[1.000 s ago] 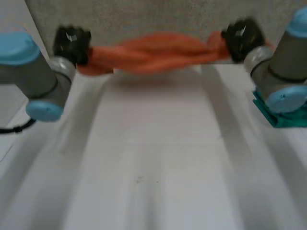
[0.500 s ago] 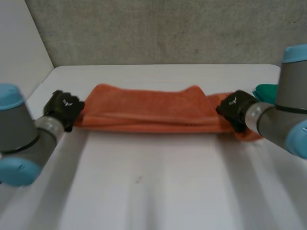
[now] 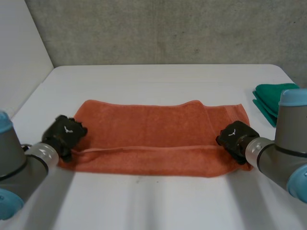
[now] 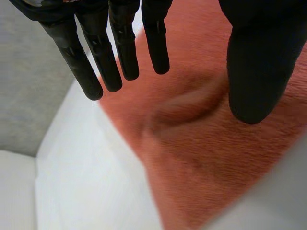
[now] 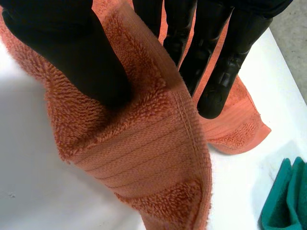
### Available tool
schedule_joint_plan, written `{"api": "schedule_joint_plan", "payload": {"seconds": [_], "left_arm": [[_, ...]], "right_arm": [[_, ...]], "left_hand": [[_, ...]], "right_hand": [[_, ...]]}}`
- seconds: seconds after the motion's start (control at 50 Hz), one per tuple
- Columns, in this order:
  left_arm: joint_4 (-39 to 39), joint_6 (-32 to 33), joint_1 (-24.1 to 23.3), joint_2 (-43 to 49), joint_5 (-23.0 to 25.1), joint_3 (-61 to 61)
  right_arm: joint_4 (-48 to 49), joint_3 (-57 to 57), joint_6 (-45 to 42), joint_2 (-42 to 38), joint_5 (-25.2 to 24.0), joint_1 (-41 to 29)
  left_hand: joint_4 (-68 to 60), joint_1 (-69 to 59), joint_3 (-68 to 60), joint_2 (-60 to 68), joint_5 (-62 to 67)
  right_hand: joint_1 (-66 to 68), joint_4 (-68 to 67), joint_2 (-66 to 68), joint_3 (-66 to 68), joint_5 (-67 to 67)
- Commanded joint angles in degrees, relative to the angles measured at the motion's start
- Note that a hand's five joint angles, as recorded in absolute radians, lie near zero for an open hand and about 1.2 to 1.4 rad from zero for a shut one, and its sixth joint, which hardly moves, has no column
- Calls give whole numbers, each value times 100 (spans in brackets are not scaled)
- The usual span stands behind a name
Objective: Fold the laundry.
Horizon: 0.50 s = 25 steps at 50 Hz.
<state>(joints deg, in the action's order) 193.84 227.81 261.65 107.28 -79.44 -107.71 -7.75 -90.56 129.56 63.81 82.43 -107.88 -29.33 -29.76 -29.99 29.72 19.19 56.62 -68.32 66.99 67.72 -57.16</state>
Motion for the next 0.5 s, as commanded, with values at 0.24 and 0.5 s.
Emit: {"api": "schedule_joint_plan", "payload": {"seconds": [0.24, 0.5], "left_arm": [[-1066, -1327, 835, -112, 938, 593], [-1454, -1309, 914, 793, 1220, 1463]], "right_arm": [[441, -665, -27, 377, -139, 4], [467, -744, -27, 377, -157, -5]], "left_hand": [[-594, -552, -529, 556, 608], [-510, -468, -445, 472, 524]], "right_hand": [[2338, -1168, 1301, 1228, -1284], [2338, -1168, 1301, 1228, -1284]]}}
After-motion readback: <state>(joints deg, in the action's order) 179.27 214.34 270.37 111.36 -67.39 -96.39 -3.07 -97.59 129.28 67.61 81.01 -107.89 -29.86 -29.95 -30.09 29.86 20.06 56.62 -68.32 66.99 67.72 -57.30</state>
